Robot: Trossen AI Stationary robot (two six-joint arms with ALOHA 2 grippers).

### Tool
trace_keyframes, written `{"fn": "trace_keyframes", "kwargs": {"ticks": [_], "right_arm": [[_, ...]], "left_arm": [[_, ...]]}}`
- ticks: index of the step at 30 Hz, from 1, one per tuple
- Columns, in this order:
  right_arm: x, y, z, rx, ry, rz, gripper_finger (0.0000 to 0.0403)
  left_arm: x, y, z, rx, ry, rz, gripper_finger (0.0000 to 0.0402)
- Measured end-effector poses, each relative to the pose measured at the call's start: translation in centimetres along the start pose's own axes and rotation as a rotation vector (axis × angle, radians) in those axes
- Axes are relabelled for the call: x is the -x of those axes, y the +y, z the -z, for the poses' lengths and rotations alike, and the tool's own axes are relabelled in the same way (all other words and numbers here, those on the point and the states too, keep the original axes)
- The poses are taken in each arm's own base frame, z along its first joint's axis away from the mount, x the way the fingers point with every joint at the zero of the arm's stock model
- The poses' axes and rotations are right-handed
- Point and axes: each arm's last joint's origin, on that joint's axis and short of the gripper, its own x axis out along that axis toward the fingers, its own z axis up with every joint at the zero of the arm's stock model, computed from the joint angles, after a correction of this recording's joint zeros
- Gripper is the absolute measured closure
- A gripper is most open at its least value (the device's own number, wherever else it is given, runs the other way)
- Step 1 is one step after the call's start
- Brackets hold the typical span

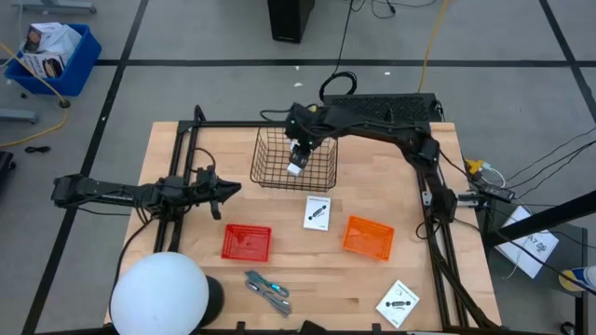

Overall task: Pick and place items into bin
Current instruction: Put the white charger adapter into wire basket

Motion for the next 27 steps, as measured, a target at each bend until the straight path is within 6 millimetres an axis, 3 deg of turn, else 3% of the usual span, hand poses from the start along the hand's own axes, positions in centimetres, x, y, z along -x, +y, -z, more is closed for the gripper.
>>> {"fn": "trace_keyframes", "kwargs": {"ticks": [8, 15, 23, 27], "right_arm": [[-3.7, -1.6, 0.8, -0.083, 0.094, 0.016, 0.0259], [-5.6, -2.4, 1.6, -0.123, 0.171, 0.011, 0.0253], [-6.4, -2.2, 1.8, -0.129, 0.194, -0.076, 0.0254], [-6.4, -1.5, 1.8, -0.116, 0.198, -0.081, 0.0235]], "left_arm": [[0.0, 0.0, 0.0, 0.015, 0.001, 0.0, 0.0364], [0.0, 0.0, 0.0, 0.015, 0.001, 0.001, 0.0364], [0.0, 0.0, 0.0, 0.018, 0.002, 0.003, 0.0364], [0.0, 0.0, 0.0, 0.018, 0.003, 0.003, 0.0364]]}}
